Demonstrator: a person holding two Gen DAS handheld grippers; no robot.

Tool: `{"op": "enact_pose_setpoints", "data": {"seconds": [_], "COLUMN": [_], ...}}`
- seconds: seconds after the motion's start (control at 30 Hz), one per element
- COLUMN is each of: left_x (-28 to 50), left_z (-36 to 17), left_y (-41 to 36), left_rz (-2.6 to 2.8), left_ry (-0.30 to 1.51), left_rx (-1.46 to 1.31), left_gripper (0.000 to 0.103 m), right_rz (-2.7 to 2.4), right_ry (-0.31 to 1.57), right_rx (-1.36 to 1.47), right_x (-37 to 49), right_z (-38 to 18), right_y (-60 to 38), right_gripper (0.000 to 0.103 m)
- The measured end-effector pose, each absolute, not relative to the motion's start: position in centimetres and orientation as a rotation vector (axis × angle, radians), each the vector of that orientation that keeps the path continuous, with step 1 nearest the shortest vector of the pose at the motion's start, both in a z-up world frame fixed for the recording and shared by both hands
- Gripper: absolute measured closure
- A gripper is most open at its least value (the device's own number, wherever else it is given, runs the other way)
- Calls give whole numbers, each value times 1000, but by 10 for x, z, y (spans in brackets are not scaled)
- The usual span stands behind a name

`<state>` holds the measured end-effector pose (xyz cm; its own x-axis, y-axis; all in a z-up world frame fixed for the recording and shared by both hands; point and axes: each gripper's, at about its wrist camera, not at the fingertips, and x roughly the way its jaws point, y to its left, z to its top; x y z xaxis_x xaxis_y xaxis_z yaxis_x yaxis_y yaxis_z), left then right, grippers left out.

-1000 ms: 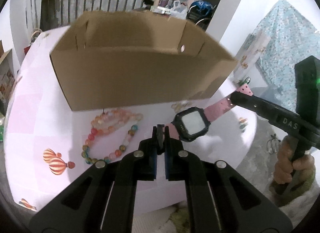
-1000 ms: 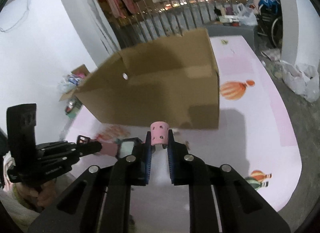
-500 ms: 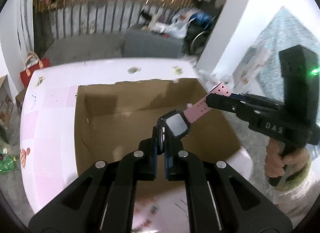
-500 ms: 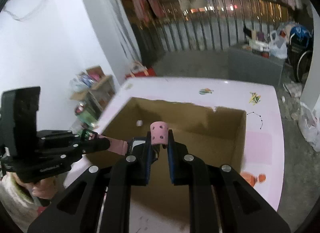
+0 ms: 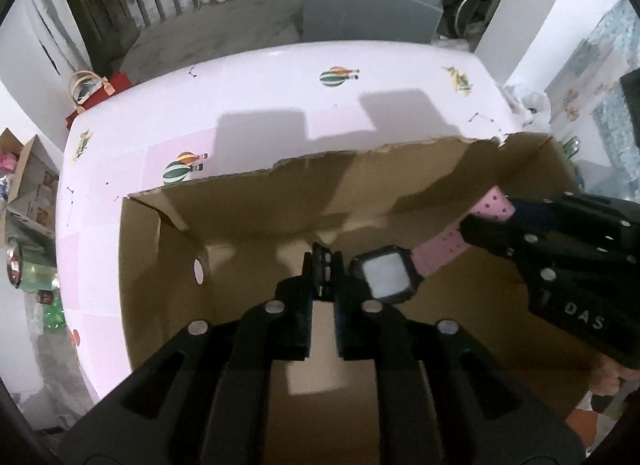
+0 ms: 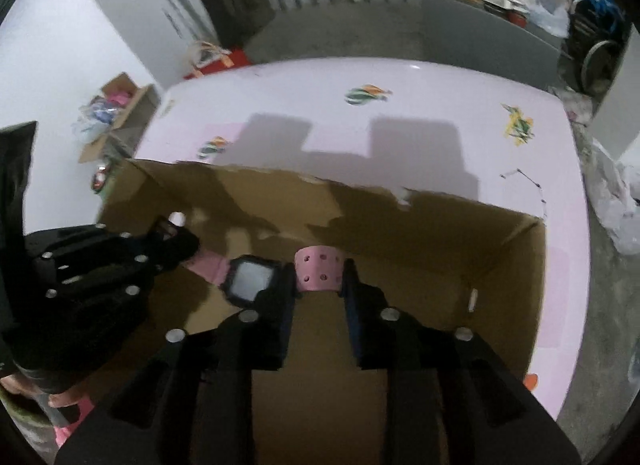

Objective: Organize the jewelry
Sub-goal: 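Lower the watch into the box and open both grippers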

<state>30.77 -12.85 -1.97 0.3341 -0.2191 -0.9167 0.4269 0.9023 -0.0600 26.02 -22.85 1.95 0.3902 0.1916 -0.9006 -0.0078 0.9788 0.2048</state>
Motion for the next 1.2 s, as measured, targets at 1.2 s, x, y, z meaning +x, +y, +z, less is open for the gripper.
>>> {"op": "enact_pose_setpoints", "data": {"seconds": [1.2], "left_x": [76], "left_z": [18], "left_y": [37], "left_rz": [-432], "left_ry": [736], "left_rx": [67], "left_gripper": [55], "right_rz": [304], "right_ry": [651], "right_rx": [193], "right_x": [11], "right_z": [70], "right_y": [-220], "right_gripper": [57]}}
